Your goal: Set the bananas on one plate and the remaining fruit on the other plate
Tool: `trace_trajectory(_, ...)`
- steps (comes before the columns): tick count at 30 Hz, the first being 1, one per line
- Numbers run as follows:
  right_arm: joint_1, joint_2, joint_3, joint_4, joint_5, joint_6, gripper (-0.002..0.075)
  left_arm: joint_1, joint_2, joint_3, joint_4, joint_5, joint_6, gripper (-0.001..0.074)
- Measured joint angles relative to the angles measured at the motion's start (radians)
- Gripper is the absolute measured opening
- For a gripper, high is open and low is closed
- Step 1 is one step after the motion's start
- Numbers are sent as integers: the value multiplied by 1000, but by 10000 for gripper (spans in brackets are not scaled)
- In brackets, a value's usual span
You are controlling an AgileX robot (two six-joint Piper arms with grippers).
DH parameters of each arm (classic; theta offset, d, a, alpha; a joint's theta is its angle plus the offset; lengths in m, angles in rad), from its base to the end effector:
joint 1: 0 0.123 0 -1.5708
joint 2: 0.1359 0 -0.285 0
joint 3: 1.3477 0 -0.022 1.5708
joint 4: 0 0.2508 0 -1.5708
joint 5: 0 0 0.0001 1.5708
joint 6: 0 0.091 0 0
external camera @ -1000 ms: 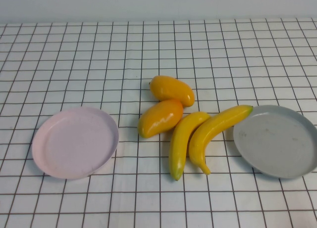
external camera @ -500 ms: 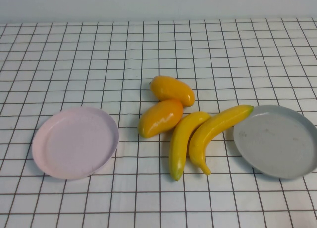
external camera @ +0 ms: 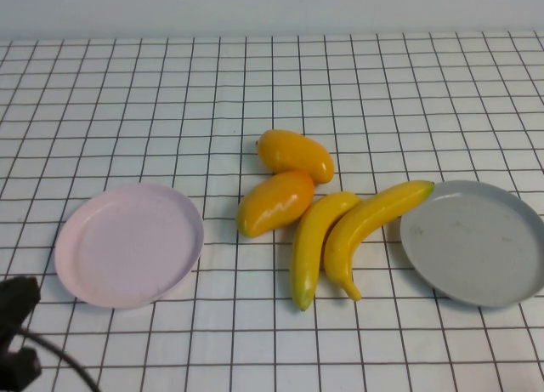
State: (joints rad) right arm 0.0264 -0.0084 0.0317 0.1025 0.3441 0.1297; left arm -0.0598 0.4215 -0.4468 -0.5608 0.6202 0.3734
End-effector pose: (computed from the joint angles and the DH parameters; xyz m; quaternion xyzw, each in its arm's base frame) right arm 0.0535 0.0046 0.1721 0.0693 0.7954 0.0895 0.5955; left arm 0.0816 -0.0331 0.2875 0.0681 0.8332 -0.1736 0.5206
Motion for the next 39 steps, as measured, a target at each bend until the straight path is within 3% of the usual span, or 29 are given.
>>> trace_trajectory(11,0,0,0,0,0,0,-16,-8,554,-341,14,126,320,-4)
trace_trajectory(18,0,0,0,0,0,0,-16,-224,769,-511,130,128,306,13)
trace_trajectory(22,0,0,0,0,0,0,-16,-289,897,-627,205,130,275,165)
trace_trajectory(27,0,0,0,0,0,0,-16,-350,1125,-794,397,205,75,557)
trace_trajectory(28,0,0,0,0,0,0,-17,-359,1163,-833,426,225,37,605)
trace_trajectory(31,0,0,0,0,0,0,-16,-390,1287,-947,480,289,-17,664)
trace_trajectory(39,0,0,0,0,0,0,-17,-500,1525,-1212,492,340,-14,668)
